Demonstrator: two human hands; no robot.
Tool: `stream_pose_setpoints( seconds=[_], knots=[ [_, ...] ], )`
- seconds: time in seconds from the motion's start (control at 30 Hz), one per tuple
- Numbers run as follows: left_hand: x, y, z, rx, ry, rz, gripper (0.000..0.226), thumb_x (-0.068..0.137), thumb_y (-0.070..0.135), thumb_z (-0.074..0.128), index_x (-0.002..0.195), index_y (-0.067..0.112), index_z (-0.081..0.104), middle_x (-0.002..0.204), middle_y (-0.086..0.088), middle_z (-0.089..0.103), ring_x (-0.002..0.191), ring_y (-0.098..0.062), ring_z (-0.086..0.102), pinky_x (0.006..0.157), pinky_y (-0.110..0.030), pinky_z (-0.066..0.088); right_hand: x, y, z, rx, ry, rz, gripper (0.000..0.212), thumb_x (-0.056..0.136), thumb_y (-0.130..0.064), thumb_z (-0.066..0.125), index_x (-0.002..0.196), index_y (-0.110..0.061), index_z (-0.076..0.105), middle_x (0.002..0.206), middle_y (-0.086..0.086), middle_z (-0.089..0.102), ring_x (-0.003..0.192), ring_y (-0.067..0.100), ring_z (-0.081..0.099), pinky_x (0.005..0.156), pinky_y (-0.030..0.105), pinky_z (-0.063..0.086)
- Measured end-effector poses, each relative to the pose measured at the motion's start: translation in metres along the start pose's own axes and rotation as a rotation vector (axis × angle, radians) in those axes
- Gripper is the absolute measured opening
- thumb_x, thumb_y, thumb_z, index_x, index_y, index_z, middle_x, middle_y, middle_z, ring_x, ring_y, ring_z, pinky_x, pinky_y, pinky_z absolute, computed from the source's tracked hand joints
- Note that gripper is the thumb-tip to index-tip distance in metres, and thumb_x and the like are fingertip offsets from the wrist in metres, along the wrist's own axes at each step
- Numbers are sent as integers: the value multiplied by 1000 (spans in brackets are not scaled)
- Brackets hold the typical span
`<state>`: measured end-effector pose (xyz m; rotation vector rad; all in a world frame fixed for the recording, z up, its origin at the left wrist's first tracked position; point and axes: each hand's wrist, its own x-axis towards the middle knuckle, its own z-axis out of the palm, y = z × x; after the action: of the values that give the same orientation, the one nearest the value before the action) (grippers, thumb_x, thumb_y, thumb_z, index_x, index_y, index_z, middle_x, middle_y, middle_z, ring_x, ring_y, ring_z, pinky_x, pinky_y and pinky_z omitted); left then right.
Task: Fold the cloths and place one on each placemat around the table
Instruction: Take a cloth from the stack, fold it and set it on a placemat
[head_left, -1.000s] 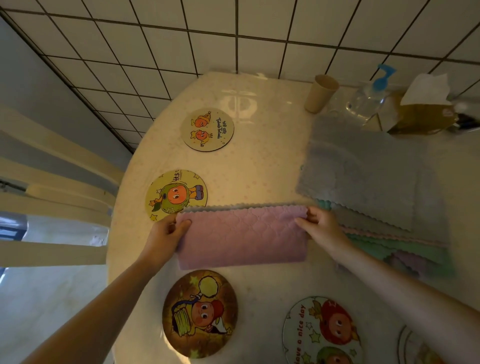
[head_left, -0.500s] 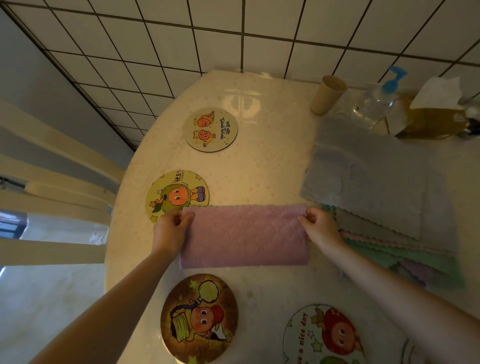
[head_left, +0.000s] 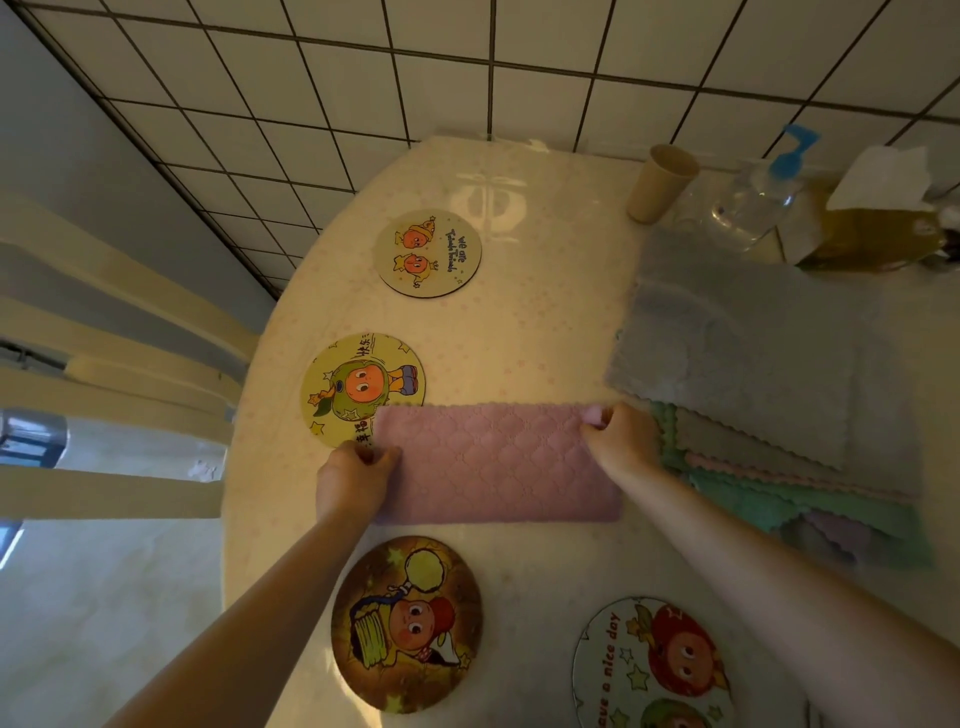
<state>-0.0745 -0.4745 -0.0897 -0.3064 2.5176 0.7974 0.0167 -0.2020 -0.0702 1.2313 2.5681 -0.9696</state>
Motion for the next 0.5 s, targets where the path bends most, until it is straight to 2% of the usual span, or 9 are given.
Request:
stream_pose_setpoints(
  seconds=[0.07,0.17,0.23,0.3,0.4,0.47,0.5],
  knots=[
    [0,0,1,-18,-25,1,21,88,37,60,88,16,61,82,-4,65,78,-25,60,69,-37,52,-2,3,4,-4,18,2,28,88,-18,53,62,-24,49,62,-9,49,68,19,55,49,22,31],
    [-9,0,2,-29,9,59,16,89,30,58,83,16,57,77,-3,61,75,-26,57,62,-34,44,-5,8,6,102,45,6,9,91,-18,52,83,-13,51,70,-5,50,66,17,51,49,25,33],
    [-15,1,2,-65,50,69,16,89,28,60,87,13,54,79,-2,59,75,-25,54,59,-32,38,-5,12,4,211,41,-4,7,90,-16,54,88,-13,48,71,-5,50,63,16,50,49,24,36],
    [-19,2,0,-127,63,31,22,87,28,65,98,12,53,86,-2,60,80,-23,55,64,-31,38,-5,14,0,320,36,24,11,88,-15,57,90,-14,47,75,-2,53,66,17,52,51,23,39],
    [-22,0,-1,-126,47,35,33,85,27,67,109,10,52,100,-7,62,90,-25,56,72,-33,43,-6,16,-6,336,-54,71,15,83,-9,62,76,-17,51,72,1,54,65,15,51,59,27,39],
    [-28,-3,0,43,149,156,39,86,26,65,116,7,51,112,-12,57,100,-29,51,83,-40,45,-5,20,-7,249,-123,69,18,83,-9,61,68,-16,54,63,2,51,58,15,47,55,26,34],
    [-33,-4,3,133,205,274,39,86,25,64,118,7,51,114,-13,55,103,-31,49,87,-43,44,-5,23,-8,216,-127,69,17,85,-11,60,68,-13,55,61,3,50,57,16,45,52,26,31]
  ],
)
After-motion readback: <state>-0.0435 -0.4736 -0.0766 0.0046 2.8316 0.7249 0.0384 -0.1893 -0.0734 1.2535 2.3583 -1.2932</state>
